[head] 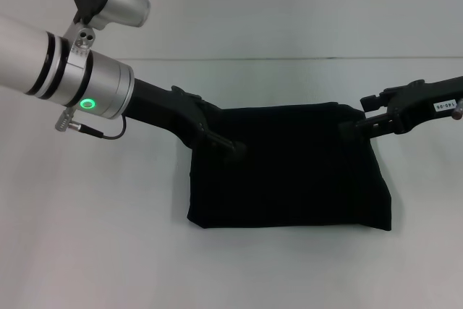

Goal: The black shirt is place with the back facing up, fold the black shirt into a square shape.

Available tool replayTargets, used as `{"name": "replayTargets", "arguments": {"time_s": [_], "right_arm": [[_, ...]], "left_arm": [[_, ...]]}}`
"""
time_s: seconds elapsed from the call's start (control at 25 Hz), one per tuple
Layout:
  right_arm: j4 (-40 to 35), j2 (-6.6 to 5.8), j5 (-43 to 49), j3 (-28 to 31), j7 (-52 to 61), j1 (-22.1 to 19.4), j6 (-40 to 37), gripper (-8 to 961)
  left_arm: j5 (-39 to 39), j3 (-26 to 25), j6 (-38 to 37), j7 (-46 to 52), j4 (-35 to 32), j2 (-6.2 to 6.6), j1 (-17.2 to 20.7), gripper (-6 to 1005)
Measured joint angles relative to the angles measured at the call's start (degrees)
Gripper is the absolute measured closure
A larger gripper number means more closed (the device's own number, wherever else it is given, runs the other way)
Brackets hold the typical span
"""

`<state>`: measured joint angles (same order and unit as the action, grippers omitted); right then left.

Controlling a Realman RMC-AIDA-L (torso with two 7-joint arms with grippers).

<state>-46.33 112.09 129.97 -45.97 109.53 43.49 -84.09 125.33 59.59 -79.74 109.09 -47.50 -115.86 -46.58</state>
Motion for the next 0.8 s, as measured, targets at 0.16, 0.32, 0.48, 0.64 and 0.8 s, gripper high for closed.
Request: {"name": "replayTargets", "arguments": {"time_s": [0.16, 0.32, 0.48, 0.64, 0.8], "right_arm": [[0.1, 0.02, -0.3, 0.1, 0.0, -0.4, 0.1, 38], [-0.1, 0.04, -0.3, 0.5, -0.1, -0.5, 0.0, 38], [-0.4, 0.04, -0.3, 0.6, -0.5, -0.7, -0.3, 38], [-0.5, -0.01, -0.3, 0.6, -0.7, -0.9, -0.4, 38], [-0.5, -0.05, -0.2, 0.6, -1.3, -1.1, -0.5, 38]], "left_arm": [[0.0, -0.3, -0.1, -1.0, -0.2, 0.12, 0.3, 49], [0.0, -0.2, 0.0, -1.4, -0.3, 0.03, 0.3, 50], [0.0, -0.2, 0.0, -1.9, -0.3, -0.34, 0.3, 51], [-0.3, -0.2, 0.0, -2.2, -0.4, -0.45, 0.5, 52], [-0.4, -0.3, 0.0, -2.2, -0.4, -0.51, 0.9, 52]]}}
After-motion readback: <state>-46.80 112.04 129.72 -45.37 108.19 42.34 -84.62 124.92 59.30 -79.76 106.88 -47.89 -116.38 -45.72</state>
